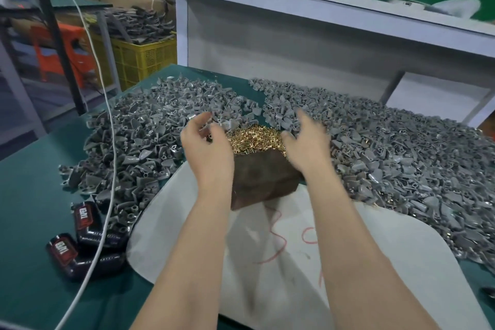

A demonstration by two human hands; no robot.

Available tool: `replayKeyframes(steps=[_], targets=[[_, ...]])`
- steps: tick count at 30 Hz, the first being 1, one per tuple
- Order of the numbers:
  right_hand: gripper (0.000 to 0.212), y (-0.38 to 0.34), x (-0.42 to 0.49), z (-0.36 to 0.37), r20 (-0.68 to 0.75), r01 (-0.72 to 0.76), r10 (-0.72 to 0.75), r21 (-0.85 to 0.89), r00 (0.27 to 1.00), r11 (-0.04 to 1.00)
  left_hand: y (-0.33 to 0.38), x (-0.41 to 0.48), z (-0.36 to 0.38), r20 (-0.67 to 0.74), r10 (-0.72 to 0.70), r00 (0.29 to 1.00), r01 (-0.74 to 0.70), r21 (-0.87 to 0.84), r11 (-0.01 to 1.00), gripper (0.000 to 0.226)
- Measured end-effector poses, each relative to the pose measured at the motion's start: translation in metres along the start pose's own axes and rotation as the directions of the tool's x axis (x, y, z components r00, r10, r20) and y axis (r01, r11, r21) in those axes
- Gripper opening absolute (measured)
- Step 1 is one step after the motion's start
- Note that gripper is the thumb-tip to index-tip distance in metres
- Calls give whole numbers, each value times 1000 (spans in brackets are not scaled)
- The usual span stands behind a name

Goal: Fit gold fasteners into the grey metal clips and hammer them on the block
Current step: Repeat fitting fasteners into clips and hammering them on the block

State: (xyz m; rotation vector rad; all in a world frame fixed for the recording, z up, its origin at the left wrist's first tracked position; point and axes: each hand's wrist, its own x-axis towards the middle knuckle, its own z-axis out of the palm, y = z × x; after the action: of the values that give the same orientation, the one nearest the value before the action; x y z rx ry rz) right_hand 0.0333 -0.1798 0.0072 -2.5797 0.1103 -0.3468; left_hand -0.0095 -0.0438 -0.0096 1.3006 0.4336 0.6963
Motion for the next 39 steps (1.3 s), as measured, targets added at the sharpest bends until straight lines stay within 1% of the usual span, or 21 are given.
replayKeyframes(steps=[1, 3, 5, 6, 8, 10, 13, 16, 20, 22, 24, 25, 27, 28, 30, 32, 34, 37, 39], targets=[[53, -11, -5, 11, 78, 125, -126, 18, 989, 992, -1, 3, -1, -55, -45, 997, 41, -76, 996, 19], [37, -35, -11, 30, 200, 315, -315, 32, 928, 949, -2, 9, -4, -148, -108, 983, 80, -181, 980, 20], [33, -60, -8, 50, 302, 427, -402, -18, 864, 904, -4, 13, -5, -213, -148, 966, 95, -243, 965, 19], [34, -72, -5, 58, 362, 446, -401, -46, 841, 894, -5, 14, -7, -234, -164, 958, 102, -256, 961, 19], [39, -89, 2, 73, 480, 428, -324, -122, 815, 895, -7, 16, -8, -256, -179, 950, 108, -267, 958, 19], [44, -98, 6, 84, 550, 422, -256, -198, 795, 885, -8, 17, -10, -265, -194, 944, 116, -283, 952, 22], [36, -102, 8, 94, 547, 419, -246, -216, 800, 882, -7, 18, -11, -276, -217, 936, 134, -289, 948, 24], [30, -103, 7, 95, 532, 418, -271, -177, 802, 891, -6, 17, -9, -282, -206, 937, 121, -291, 949, 22], [31, -101, 9, 84, 512, 328, -233, -102, 827, 939, -7, 16, -7, -258, -198, 946, 122, -282, 952, 22], [30, -100, 12, 80, 542, 316, -215, -99, 813, 944, -7, 15, -6, -237, -212, 948, 143, -279, 950, 22], [35, -100, 13, 80, 583, 315, -218, -69, 782, 947, -7, 13, -6, -233, -216, 948, 151, -266, 952, 22], [38, -101, 13, 82, 602, 328, -231, -54, 764, 943, -6, 13, -6, -236, -214, 948, 150, -259, 954, 22], [37, -105, 14, 90, 629, 380, -247, -83, 737, 921, -5, 14, -8, -243, -208, 948, 146, -249, 957, 21], [35, -107, 14, 96, 629, 394, -242, -111, 738, 912, -5, 14, -9, -242, -206, 948, 145, -247, 958, 20], [33, -110, 16, 106, 605, 384, -224, -147, 764, 912, -5, 14, -10, -236, -208, 949, 150, -241, 959, 19], [32, -112, 18, 112, 577, 372, -220, -158, 787, 915, -5, 14, -10, -243, -206, 948, 151, -229, 962, 18], [31, -110, 19, 112, 570, 384, -239, -147, 786, 912, -5, 14, -10, -249, -202, 947, 146, -225, 963, 18], [21, -105, 17, 105, 537, 396, -304, -62, 787, 916, -4, 14, -10, -255, -201, 946, 142, -233, 962, 19], [20, -103, 12, 98, 476, 359, -333, 38, 814, 933, -3, 14, -9, -258, -203, 945, 138, -248, 959, 21]])
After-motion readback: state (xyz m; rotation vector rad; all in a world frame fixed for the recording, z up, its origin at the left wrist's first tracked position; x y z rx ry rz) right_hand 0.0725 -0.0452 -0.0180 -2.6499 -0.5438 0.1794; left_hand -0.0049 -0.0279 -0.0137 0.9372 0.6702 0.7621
